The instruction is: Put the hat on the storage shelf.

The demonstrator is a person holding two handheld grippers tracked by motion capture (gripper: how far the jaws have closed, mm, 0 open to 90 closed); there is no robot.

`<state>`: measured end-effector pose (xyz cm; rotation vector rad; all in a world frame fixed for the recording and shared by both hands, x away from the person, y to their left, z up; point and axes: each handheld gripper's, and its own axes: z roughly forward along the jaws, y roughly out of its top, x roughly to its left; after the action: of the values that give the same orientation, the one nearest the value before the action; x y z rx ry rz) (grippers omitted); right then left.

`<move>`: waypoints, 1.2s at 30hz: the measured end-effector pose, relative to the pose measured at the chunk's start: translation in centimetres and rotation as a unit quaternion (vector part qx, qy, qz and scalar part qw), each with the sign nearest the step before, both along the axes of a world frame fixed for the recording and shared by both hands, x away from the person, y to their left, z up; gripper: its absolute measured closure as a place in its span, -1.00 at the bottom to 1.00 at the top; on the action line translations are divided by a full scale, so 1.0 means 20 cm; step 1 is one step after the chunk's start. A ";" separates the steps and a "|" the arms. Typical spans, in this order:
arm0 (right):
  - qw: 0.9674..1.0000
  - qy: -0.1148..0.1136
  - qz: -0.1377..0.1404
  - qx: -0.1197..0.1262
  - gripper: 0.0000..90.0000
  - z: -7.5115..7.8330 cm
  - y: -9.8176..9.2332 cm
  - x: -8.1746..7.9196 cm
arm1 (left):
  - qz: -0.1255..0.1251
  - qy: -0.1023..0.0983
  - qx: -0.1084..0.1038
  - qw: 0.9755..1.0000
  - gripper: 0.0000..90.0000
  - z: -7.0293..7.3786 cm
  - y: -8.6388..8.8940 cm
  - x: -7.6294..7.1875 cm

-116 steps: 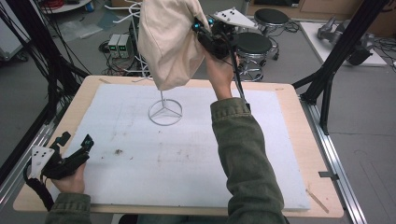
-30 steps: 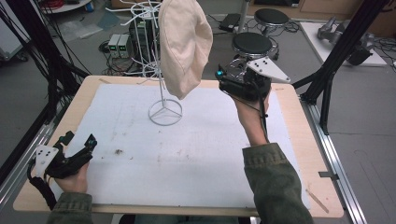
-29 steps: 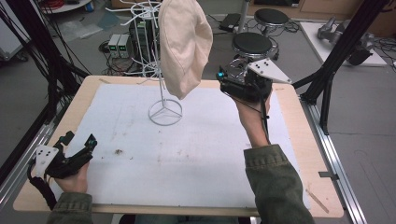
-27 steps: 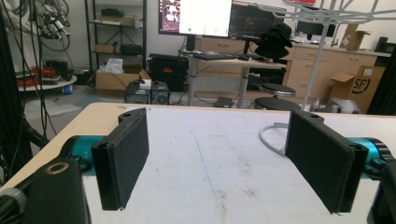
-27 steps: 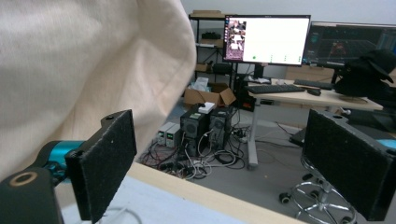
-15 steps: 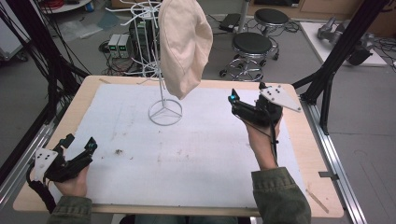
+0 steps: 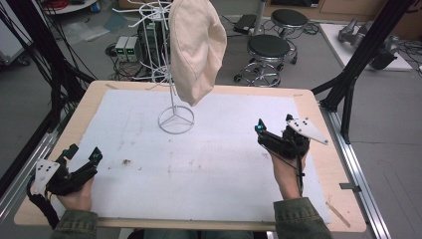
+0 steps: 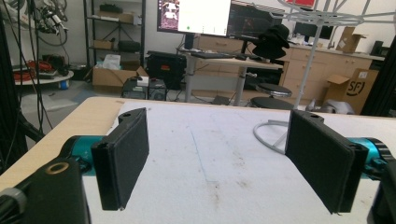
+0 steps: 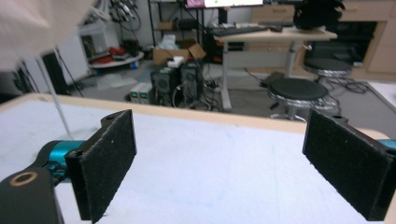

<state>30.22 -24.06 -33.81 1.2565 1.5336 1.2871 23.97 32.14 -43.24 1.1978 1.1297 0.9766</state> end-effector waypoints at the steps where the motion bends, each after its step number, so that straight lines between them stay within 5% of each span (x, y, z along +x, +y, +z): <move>1: 1.000 0.004 -0.002 0.000 -0.80 -0.02 -0.01 0.00 | -0.001 0.001 0.002 1.000 -0.51 0.00 0.00 0.00; 16: 0.997 0.056 -0.048 0.030 -0.80 -0.27 -0.21 -0.12 | -0.004 0.002 0.003 1.000 -0.51 0.00 -0.01 0.01; 27: 0.997 0.019 -0.070 -0.004 -0.80 -0.38 -0.24 -0.19 | -0.002 0.006 0.003 1.000 -0.51 -0.01 -0.01 0.02; 32: 0.996 0.005 -0.085 -0.008 -0.80 -0.38 -0.24 -0.20 | -0.003 0.011 0.005 1.000 -0.51 -0.01 -0.01 0.02; 36: 0.996 0.011 -0.089 -0.012 -0.80 -0.39 -0.23 -0.19 | -0.007 0.012 0.007 1.000 -0.51 -0.01 -0.02 0.02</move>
<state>26.33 -28.66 -41.58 1.3627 1.4145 1.1405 24.44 31.80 -43.40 1.2305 1.1338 0.9642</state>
